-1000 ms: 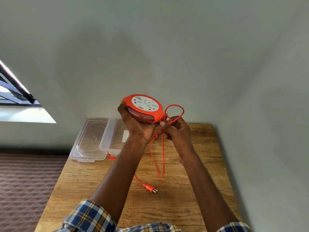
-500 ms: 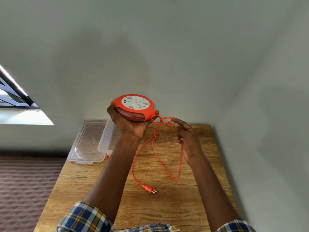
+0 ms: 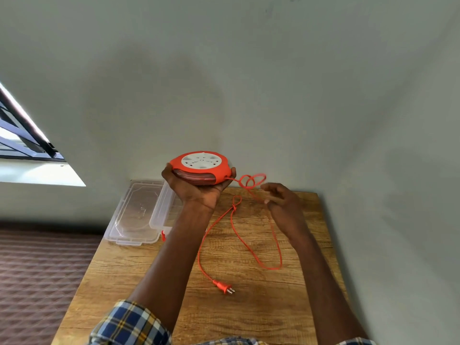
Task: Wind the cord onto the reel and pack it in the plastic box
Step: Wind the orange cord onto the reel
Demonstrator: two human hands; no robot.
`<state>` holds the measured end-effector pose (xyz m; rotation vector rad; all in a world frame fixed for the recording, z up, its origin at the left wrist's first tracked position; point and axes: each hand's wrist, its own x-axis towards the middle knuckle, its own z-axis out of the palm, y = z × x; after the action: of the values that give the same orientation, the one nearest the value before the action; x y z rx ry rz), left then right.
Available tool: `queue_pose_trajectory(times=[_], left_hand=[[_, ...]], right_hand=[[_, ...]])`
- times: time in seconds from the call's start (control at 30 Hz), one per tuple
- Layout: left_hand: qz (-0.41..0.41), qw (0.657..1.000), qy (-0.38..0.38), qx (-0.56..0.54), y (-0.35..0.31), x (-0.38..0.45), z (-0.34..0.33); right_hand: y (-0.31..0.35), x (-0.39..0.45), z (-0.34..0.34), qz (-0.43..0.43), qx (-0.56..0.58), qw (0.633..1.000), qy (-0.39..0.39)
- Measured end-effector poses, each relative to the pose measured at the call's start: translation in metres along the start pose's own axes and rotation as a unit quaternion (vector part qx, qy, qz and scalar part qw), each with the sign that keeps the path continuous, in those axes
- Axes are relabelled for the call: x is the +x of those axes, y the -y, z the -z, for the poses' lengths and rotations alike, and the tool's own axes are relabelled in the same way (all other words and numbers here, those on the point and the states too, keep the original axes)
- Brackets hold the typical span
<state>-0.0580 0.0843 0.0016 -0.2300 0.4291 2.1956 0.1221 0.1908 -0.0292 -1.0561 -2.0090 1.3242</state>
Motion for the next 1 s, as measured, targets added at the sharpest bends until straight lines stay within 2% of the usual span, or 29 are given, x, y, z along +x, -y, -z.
queue_pose_trajectory(times=[0.07, 0.13, 0.23, 0.4, 0.63, 0.8, 1.0], left_hand=[[-0.002, 1.0, -0.004, 0.015, 0.005, 0.001, -0.003], [-0.001, 1.0, -0.004, 0.023, 0.009, 0.002, -0.006], [0.015, 0.999, 0.007, 0.046, 0.011, 0.003, -0.009], [0.045, 0.996, 0.025, 0.072, 0.019, -0.001, -0.012], [0.06, 0.992, 0.013, 0.11, 0.027, -0.003, -0.011], [0.048, 0.99, 0.017, 0.134, 0.029, -0.002, -0.01], [0.03, 0.99, 0.035, 0.132, 0.031, -0.002, -0.01]], right_hand=[[0.014, 0.0, -0.002, 0.042, 0.045, 0.994, 0.085], [0.025, -0.001, -0.002, 0.044, 0.144, 0.977, 0.149], [0.028, -0.002, 0.002, 0.009, 0.29, 0.947, 0.141], [0.02, -0.002, 0.006, -0.023, 0.353, 0.922, 0.154], [0.025, -0.005, 0.018, -0.094, 0.358, 0.909, 0.189], [0.03, -0.007, 0.027, -0.072, 0.314, 0.919, 0.226], [0.038, -0.009, 0.031, -0.002, 0.191, 0.953, 0.235]])
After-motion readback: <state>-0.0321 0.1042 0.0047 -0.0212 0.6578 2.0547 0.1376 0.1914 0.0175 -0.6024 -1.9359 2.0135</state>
